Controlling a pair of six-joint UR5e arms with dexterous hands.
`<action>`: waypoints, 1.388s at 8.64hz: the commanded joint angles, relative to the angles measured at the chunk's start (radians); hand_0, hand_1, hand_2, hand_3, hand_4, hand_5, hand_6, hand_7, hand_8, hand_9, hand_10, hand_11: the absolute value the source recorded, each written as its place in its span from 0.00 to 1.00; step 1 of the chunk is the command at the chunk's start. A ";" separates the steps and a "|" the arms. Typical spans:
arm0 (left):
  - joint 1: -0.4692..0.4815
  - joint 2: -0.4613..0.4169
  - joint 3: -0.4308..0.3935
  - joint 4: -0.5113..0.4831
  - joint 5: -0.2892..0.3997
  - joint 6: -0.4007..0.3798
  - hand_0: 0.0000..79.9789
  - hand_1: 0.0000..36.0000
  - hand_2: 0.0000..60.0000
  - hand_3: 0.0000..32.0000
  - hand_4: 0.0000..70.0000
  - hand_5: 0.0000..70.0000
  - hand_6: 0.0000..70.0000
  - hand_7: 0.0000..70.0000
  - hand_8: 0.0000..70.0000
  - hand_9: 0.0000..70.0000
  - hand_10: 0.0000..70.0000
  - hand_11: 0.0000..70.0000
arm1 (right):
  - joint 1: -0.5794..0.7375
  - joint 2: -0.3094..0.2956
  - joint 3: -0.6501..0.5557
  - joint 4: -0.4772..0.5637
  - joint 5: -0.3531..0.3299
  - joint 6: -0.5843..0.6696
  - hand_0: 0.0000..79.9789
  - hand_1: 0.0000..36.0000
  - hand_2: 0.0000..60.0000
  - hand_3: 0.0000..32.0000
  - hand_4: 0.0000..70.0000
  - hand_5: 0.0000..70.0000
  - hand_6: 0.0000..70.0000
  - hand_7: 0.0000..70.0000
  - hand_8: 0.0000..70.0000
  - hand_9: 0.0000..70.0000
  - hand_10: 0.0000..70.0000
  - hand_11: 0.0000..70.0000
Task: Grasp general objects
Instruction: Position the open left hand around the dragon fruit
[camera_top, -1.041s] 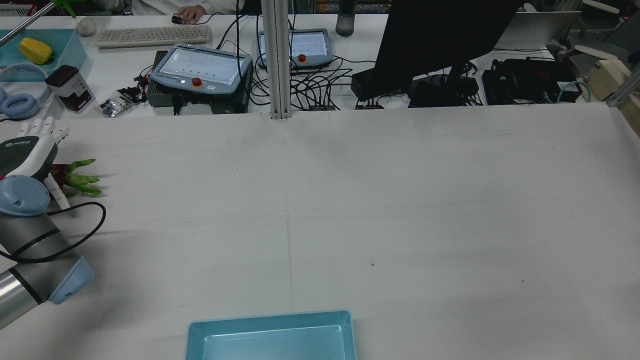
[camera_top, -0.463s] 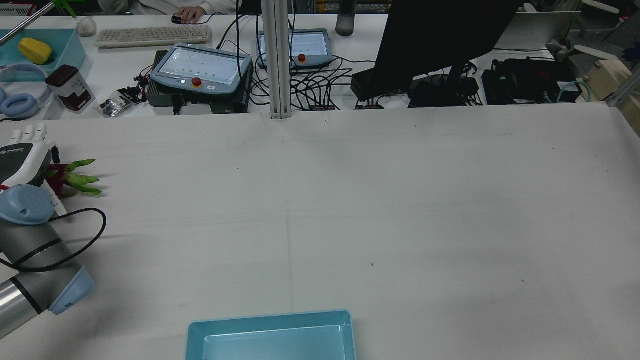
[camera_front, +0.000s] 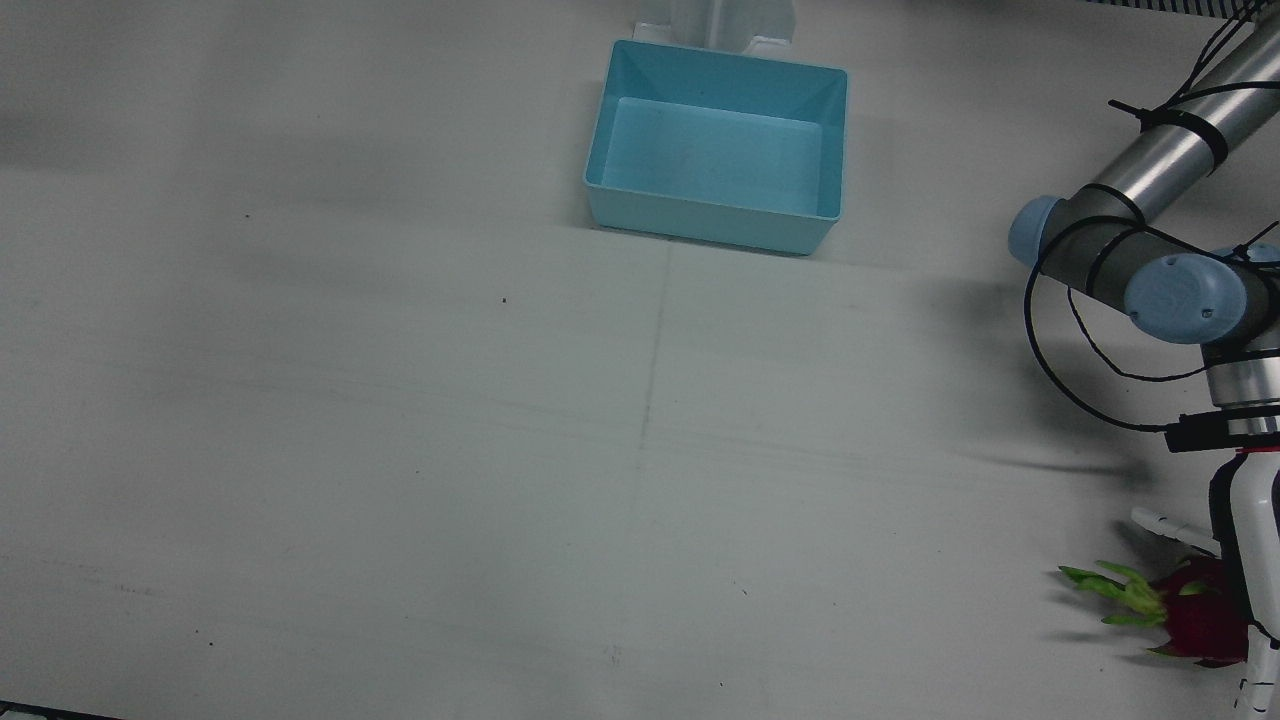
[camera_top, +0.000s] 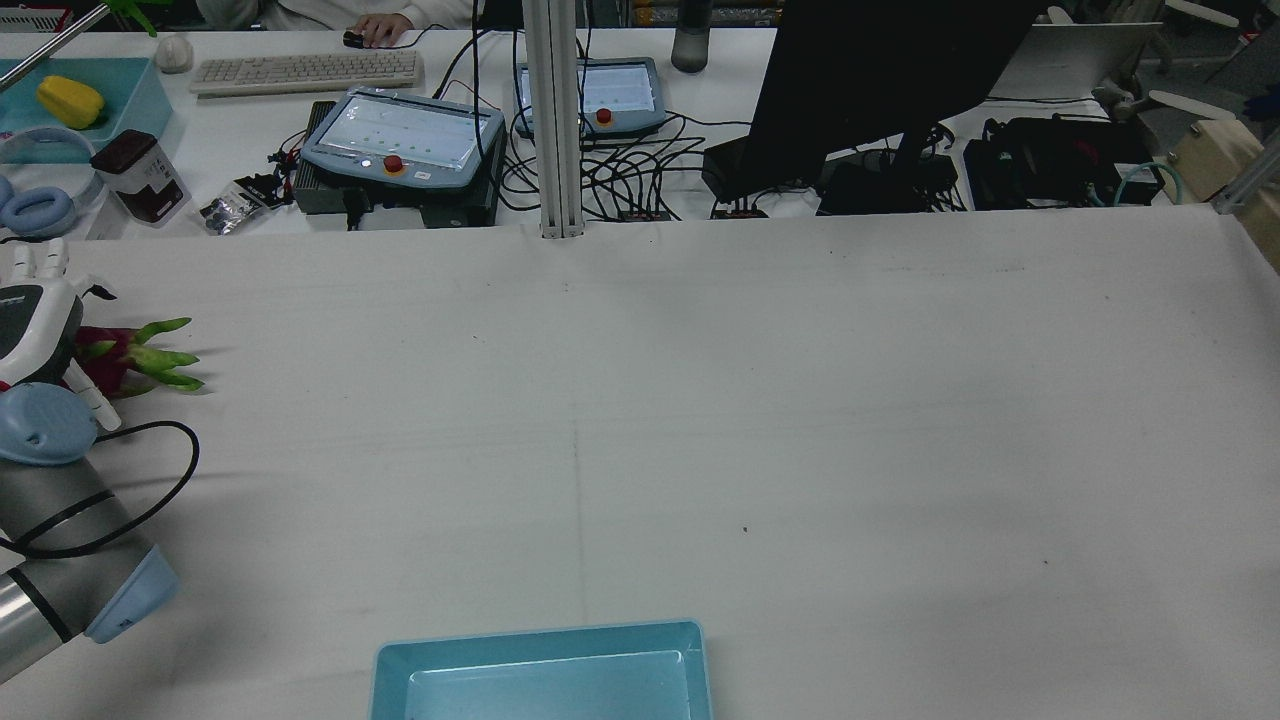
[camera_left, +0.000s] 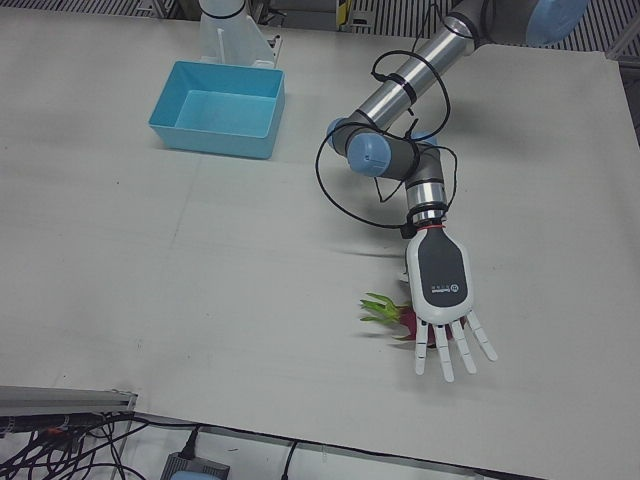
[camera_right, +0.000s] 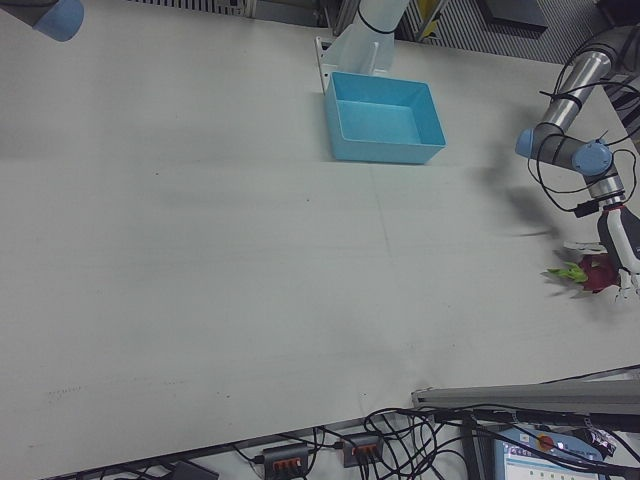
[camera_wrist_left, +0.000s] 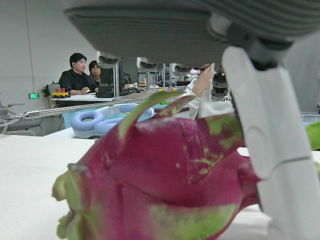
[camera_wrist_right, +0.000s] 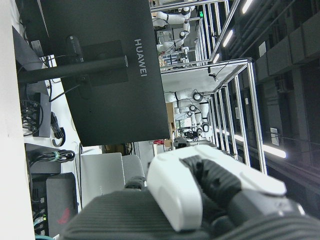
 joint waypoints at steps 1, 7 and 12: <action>0.052 0.005 0.039 -0.030 -0.003 0.003 0.62 0.48 0.07 0.86 0.00 0.00 0.00 0.00 0.00 0.00 0.00 0.00 | -0.001 0.002 0.000 0.000 0.000 0.000 0.00 0.00 0.00 0.00 0.00 0.00 0.00 0.00 0.00 0.00 0.00 0.00; 0.046 -0.005 0.036 -0.018 -0.022 0.000 0.63 0.51 0.11 0.62 0.04 0.00 0.00 0.00 0.00 0.00 0.00 0.00 | 0.001 0.000 0.000 0.000 0.000 0.000 0.00 0.00 0.00 0.00 0.00 0.00 0.00 0.00 0.00 0.00 0.00 0.00; 0.043 -0.014 0.043 -0.033 -0.061 0.005 0.65 0.54 0.13 0.35 0.07 0.01 0.00 0.00 0.00 0.00 0.00 0.00 | -0.001 0.000 0.000 0.000 0.000 0.000 0.00 0.00 0.00 0.00 0.00 0.00 0.00 0.00 0.00 0.00 0.00 0.00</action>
